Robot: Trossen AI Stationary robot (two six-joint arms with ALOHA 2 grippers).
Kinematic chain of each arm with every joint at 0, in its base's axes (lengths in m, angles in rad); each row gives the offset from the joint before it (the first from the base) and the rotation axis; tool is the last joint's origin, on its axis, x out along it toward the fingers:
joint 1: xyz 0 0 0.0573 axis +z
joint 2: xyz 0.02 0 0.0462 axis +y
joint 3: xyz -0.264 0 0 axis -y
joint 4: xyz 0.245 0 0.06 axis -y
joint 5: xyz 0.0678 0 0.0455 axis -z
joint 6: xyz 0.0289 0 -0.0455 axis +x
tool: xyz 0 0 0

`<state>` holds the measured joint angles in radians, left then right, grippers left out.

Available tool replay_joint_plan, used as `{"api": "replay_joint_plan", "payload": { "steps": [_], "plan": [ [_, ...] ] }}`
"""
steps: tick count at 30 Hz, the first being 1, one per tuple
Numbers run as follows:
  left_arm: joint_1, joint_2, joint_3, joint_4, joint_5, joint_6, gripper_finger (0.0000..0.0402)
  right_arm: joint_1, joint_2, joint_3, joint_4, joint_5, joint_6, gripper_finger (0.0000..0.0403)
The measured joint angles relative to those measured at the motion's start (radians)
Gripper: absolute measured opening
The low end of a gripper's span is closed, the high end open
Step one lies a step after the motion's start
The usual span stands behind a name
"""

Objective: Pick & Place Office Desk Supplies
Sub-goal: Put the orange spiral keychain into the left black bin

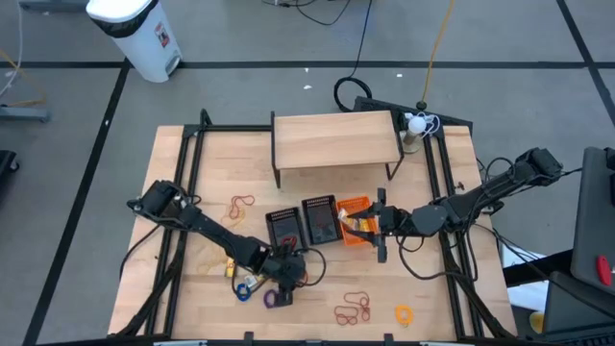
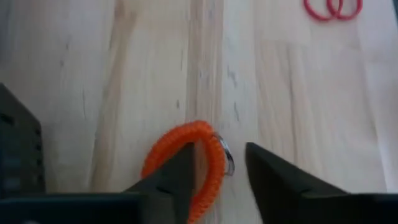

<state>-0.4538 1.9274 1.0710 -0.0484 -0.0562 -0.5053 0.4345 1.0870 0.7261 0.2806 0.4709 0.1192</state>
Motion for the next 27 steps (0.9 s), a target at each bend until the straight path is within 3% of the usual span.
{"api": "replay_joint_plan", "payload": {
  "steps": [3, 5, 15, 18, 27],
  "plan": [
    [-0.007, 0.000, 0.000, 0.019, -0.040, 0.002, 0.0038, 0.008, 0.000, 0.000, 0.000, 0.000, 0.000, 0.0171],
    [-0.013, 0.000, 0.000, 0.034, -0.086, 0.002, 0.0013, 0.013, 0.000, 0.000, 0.000, 0.000, 0.000, 0.0171],
    [-0.021, -0.040, -0.001, 0.266, -0.090, 0.105, 0.0002, 0.019, 0.000, 0.000, 0.000, 0.000, -0.001, 0.0171],
    [-0.020, -0.086, -0.001, 0.338, -0.140, 0.188, 0.0002, 0.019, 0.000, 0.000, 0.003, 0.000, -0.007, 0.0171],
    [-0.020, -0.360, 0.000, 0.383, -0.232, 0.499, 0.0001, 0.017, 0.000, 0.000, 0.009, 0.000, -0.042, 0.0171]
  ]
}}
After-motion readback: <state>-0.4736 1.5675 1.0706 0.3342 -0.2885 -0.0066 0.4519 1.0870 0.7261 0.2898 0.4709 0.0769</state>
